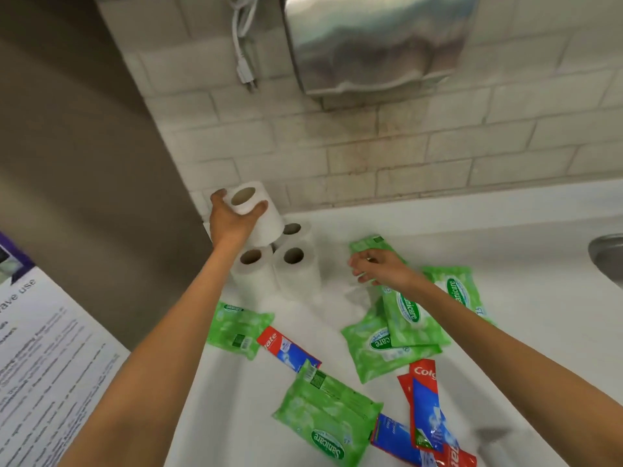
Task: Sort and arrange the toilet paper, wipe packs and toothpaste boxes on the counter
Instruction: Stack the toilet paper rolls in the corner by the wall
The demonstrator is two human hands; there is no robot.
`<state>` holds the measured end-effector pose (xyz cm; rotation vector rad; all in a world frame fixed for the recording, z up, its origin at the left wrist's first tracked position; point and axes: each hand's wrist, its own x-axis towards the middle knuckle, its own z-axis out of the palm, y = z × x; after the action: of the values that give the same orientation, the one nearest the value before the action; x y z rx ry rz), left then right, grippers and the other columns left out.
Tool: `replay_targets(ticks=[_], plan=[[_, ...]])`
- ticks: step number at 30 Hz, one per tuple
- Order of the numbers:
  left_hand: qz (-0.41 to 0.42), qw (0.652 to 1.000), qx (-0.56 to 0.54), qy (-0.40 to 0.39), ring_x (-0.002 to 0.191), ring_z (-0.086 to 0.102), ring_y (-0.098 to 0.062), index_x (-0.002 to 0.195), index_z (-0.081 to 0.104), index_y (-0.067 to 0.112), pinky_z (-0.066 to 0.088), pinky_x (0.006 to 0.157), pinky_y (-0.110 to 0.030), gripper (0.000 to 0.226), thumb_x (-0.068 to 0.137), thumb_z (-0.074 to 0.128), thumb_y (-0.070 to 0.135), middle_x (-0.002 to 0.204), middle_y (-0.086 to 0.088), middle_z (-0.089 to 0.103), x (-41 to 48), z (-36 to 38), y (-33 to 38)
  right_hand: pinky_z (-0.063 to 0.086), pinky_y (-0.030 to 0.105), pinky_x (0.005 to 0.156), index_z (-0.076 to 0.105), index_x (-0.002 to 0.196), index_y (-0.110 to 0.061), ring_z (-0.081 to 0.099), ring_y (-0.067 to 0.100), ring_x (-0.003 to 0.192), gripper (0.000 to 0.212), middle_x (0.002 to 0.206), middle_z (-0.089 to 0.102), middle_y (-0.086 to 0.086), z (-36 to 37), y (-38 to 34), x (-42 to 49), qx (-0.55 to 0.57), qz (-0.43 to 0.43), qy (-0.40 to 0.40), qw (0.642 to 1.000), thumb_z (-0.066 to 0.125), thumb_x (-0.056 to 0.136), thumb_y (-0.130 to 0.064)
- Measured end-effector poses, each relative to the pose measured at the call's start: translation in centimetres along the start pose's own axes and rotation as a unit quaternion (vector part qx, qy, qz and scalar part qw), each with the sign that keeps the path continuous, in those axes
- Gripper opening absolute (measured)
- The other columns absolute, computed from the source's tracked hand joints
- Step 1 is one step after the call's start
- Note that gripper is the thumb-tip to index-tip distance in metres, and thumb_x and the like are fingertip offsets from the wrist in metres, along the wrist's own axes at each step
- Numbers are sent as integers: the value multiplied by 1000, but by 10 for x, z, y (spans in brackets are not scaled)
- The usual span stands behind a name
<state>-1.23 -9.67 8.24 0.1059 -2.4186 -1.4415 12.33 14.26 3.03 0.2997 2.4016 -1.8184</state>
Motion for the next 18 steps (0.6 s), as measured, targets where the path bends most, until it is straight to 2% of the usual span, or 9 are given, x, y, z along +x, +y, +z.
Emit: replay_targets(ticks=[7, 11, 18], plan=[[-13, 999, 26, 14, 121, 51, -29, 135, 29, 16, 45, 97, -36, 91, 64, 77, 46, 135, -8, 49, 50, 14, -27, 41, 2, 44, 61, 114, -2, 58, 10, 70, 31, 95, 62, 12, 5, 2, 28, 0, -5, 4, 1000, 59, 89, -21], [-13, 999, 49, 18, 122, 50, -30, 135, 28, 16, 43, 95, -36, 90, 65, 77, 46, 135, -9, 49, 64, 23, -38, 42, 3, 45, 61, 113, -4, 59, 11, 71, 31, 95, 63, 10, 9, 1, 39, -3, 4, 3, 1000, 61, 88, -22], [-19, 997, 75, 11, 123, 49, -32, 136, 26, 16, 44, 94, -39, 90, 67, 76, 43, 134, -11, 51, 78, 39, -47, 42, 17, 60, 64, 104, -18, 64, 16, 78, 25, 96, 68, 8, 17, 0, 60, -14, 12, 16, 1000, 63, 85, -34]])
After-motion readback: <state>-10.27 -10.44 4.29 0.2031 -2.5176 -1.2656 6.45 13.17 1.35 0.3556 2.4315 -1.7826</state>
